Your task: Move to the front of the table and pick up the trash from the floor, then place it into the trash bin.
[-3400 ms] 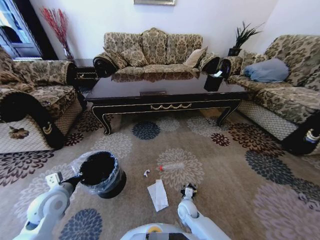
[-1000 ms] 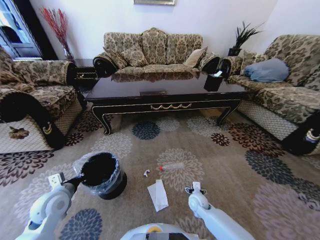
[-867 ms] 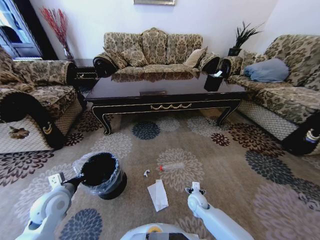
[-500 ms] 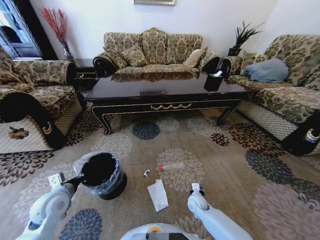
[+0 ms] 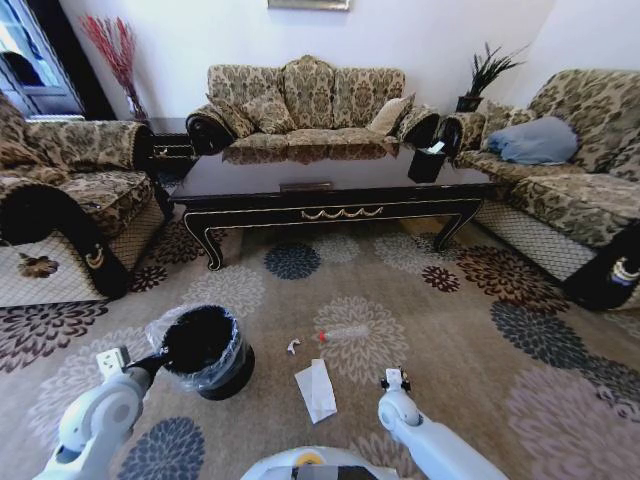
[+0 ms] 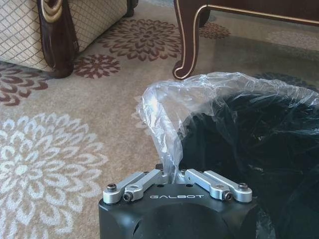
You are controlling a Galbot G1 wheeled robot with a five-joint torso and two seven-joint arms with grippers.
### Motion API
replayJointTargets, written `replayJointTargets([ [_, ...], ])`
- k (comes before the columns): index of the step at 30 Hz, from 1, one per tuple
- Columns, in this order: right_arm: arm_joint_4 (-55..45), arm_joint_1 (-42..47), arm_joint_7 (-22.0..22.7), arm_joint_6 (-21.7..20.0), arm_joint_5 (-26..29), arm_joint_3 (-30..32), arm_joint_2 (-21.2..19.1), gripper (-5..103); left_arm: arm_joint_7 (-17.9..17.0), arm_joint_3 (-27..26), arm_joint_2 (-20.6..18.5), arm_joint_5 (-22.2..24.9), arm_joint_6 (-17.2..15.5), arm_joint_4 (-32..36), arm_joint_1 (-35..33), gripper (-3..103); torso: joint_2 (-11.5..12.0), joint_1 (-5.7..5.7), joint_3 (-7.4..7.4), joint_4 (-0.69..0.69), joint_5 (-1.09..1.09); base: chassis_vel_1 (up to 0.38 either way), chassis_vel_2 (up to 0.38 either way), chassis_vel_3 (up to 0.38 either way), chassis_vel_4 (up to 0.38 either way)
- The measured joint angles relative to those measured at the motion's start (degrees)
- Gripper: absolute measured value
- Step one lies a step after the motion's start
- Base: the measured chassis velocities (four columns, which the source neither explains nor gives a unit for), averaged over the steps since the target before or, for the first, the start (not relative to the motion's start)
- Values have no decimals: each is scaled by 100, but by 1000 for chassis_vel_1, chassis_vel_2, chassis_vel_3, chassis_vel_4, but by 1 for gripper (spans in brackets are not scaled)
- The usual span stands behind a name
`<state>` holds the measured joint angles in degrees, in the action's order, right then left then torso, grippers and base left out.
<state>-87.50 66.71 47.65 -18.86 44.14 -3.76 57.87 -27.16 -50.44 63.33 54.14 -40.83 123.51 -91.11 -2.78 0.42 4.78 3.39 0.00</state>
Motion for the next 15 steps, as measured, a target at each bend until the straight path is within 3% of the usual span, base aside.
replayJointTargets([
  [4, -498, 23, -409, 435, -293, 112, -105, 10, 1, 2, -5, -1, 0, 48, -20, 3, 0, 0, 0, 0, -1, 0, 0, 0, 0],
  [7, -933, -145, -1379, 1384, -997, 88, -329, 10, 2, 33, -38, 0, -8, 111, -36, 3, 0, 0, 0, 0, -1, 0, 0, 0, 0],
  [8, -933, -145, -1379, 1384, -997, 88, -329, 10, 2, 33, -38, 0, -8, 111, -36, 3, 0, 0, 0, 0, -1, 0, 0, 0, 0],
  [11, -1166, -539, -2413, 2557, -1351, -111, -615, 10, 4, 90, -84, 2, -28, 151, -41, 3, 0, 0, 0, -1, 0, 0, 0, 0, 0],
  [12, -1245, -697, -2601, 2763, -1337, -206, -707, 10, 4, 113, -99, -1, -35, 152, -38, 3, 1, 0, 0, -1, 0, 0, 0, 0, 0],
  [15, -1397, -1021, -2751, 2947, -1129, -409, -843, 10, 10, 163, -133, -14, -49, 142, -6, 3, 0, 0, 0, -1, -1, 0, 0, 0, 0],
])
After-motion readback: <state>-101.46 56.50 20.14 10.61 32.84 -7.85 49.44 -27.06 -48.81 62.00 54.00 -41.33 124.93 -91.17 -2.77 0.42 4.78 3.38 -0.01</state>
